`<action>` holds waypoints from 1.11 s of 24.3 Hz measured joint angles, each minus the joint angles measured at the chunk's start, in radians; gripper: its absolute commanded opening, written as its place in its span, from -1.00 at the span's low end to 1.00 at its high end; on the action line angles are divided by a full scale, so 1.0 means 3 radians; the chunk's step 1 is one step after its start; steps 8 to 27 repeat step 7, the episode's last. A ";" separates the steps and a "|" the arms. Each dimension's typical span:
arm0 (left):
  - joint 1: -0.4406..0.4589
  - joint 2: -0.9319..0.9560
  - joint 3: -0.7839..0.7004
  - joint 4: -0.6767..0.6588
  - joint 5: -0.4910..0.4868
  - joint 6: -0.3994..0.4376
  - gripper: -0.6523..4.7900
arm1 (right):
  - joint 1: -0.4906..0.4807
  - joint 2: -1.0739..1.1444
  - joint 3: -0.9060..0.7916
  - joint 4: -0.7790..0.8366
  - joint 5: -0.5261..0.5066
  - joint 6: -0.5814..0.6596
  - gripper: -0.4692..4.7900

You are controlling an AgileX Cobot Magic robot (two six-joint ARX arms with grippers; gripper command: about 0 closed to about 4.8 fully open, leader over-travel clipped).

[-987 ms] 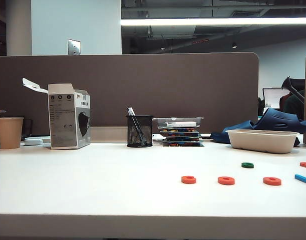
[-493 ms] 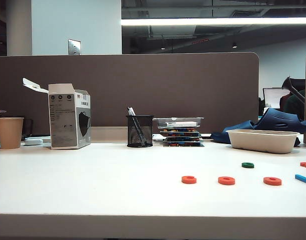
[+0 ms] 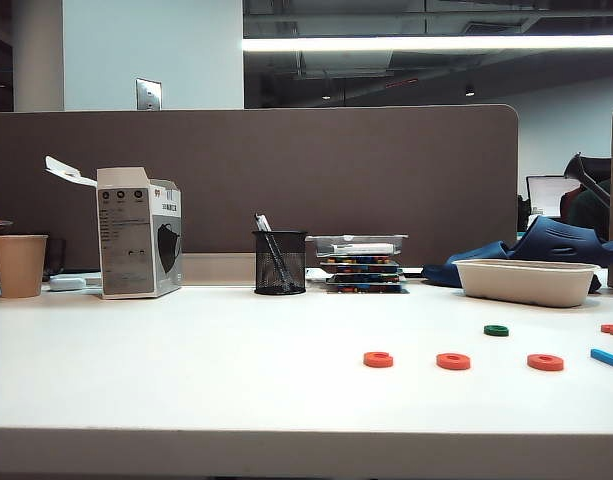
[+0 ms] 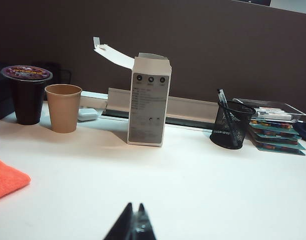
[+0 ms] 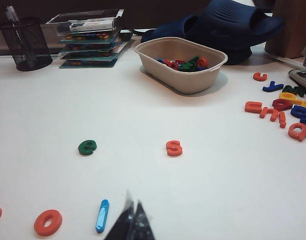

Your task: Select the appropriate letters from the row of letter magnets placed on the table to arrange into the word "cool".

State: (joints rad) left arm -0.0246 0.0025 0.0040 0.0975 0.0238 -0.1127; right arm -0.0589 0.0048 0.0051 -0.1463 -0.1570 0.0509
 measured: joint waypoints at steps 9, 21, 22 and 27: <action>0.0000 0.0000 0.0000 -0.0014 0.0000 0.0000 -0.78 | 0.0000 0.0000 0.0000 0.0000 0.0001 0.0000 -0.84; 0.0000 0.0000 0.0000 -0.0014 0.0000 0.0000 -0.78 | 0.0000 0.0000 0.0000 0.0000 0.0001 0.0000 -0.84; 0.0000 0.0000 0.0000 -0.0014 0.0000 0.0000 -0.78 | 0.0000 0.0000 0.0000 0.0000 0.0001 0.0000 -0.84; 0.0000 0.0000 0.0000 -0.0014 0.0000 0.0000 -0.78 | 0.0000 0.0000 0.0000 0.0000 0.0001 0.0000 -0.84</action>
